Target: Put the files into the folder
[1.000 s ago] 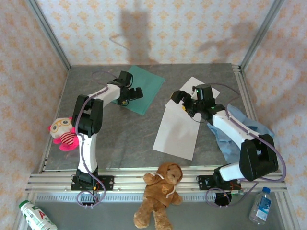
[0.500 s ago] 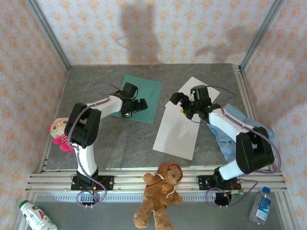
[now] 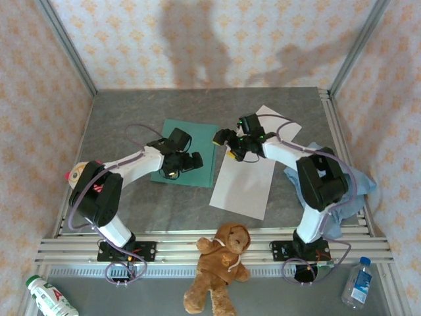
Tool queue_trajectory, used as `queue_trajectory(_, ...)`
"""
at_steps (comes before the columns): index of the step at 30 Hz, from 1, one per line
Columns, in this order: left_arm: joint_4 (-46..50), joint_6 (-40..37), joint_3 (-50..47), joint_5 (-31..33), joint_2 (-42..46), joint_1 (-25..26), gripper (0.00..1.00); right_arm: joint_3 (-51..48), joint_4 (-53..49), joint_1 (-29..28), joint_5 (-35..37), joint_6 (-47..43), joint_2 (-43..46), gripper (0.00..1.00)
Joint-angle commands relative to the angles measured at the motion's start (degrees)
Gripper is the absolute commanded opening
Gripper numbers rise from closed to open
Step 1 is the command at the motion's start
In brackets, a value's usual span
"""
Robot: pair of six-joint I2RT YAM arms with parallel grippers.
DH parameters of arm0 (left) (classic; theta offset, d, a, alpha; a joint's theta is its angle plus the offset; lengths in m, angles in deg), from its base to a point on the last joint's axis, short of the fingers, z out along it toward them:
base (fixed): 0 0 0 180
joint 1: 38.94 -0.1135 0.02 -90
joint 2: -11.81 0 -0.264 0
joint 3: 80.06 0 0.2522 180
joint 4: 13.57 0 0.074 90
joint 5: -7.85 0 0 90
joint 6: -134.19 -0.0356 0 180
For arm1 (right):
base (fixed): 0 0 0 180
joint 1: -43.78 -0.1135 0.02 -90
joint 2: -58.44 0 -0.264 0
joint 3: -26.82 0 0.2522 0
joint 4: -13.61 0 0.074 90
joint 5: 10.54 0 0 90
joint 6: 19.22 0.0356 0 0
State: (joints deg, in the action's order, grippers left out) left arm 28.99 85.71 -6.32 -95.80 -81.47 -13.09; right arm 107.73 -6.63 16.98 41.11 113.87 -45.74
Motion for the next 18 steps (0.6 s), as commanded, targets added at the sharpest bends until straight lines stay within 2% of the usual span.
queue_trajectory(1, 6.7, -2.9, 4.3, 4.1, 4.2, -2.5, 1.00, 4.4, -2.5, -1.7, -1.7, -1.6, -2.6, 0.85)
queue_trajectory(4, 8.8, -5.3, 4.4, 5.9, 6.6, -6.4, 1.00, 6.1, -2.2, -2.2, -1.4, -1.6, -5.0, 0.85)
queue_trajectory(12, 5.1, -9.4, -2.0, 0.3, 8.6, -19.2, 1.00, 8.7, -1.9, -2.9, -1.8, -2.2, -9.9, 0.81)
queue_trajectory(18, 2.3, -10.6, -3.2, -3.3, 5.2, -22.9, 0.99, 9.8, -2.9, -3.2, -2.3, -3.5, -11.6, 0.77)
